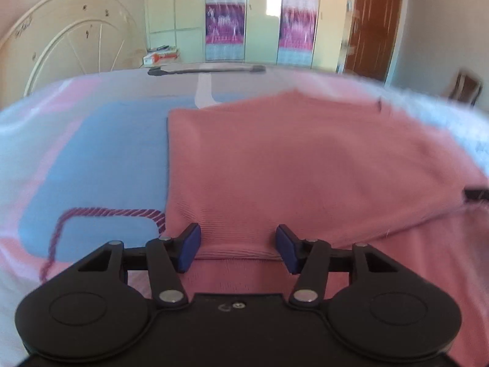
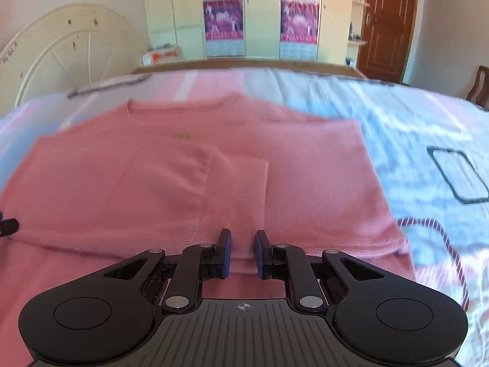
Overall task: Fold small clothes
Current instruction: 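Grasp the sleeve cuff with the right tool and fold the sweater side inward, then grasp the sweater hem with both tools and lift it toward the collar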
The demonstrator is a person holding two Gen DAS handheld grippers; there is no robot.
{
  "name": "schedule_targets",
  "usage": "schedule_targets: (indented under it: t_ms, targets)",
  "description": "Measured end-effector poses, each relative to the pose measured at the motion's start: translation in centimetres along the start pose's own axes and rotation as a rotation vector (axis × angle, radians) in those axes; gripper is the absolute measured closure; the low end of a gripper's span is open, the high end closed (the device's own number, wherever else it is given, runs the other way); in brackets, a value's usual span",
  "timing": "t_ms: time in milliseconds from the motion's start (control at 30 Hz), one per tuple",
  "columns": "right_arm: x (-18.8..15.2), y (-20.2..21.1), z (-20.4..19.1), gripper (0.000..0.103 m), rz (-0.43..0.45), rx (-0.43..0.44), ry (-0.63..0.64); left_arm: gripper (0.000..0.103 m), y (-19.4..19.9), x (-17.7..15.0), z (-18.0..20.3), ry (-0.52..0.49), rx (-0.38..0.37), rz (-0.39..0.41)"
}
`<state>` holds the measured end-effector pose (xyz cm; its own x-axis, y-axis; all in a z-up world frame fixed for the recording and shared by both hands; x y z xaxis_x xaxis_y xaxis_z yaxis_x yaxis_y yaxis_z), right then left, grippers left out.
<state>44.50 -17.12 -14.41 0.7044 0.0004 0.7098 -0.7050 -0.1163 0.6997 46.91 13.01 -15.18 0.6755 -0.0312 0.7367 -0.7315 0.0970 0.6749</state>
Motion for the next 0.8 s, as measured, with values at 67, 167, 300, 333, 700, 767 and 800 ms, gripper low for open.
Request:
schedule_targets:
  t_ms: [67,167,300,333,700,767,800]
  targets:
    - [0.1,0.0,0.1,0.088,0.000,0.005,-0.004,0.049,0.0,0.0,0.6,-0.035,0.020,0.001]
    - [0.1,0.0,0.1,0.088,-0.003,0.007,0.009,0.048,-0.1,0.2,1.2,-0.048,0.047,0.001]
    - [0.5,1.6,0.2,0.088,0.014,0.015,0.005,0.038,1.3,0.4,1.3,-0.049,0.061,0.008]
    - [0.5,2.3,0.5,0.088,0.033,0.023,-0.003,0.031,1.8,0.3,1.4,-0.056,0.068,0.018]
    - [-3.2,9.8,3.4,0.052,0.075,0.069,-0.046,0.059,7.5,-3.0,3.3,-0.087,0.074,0.010]
    - [-4.1,11.5,4.2,0.052,0.082,0.076,-0.058,0.063,8.3,-3.9,3.4,-0.073,0.067,-0.019]
    - [-4.7,12.2,4.5,0.052,0.081,0.077,-0.064,0.063,9.0,-4.5,3.4,-0.068,0.071,-0.022]
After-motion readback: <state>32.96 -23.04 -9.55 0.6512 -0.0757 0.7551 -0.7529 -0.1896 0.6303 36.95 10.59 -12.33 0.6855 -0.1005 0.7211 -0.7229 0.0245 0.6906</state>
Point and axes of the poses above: each gripper's, at about its wrist camera, not at the fingertips, and y roughly against the way its jaws point, z to its right, x to its top, the point moved 4 cm from there along -y, roughly the way its jaws point, and after that the axes turned 2 degrees about z, right-handed, at the moved point
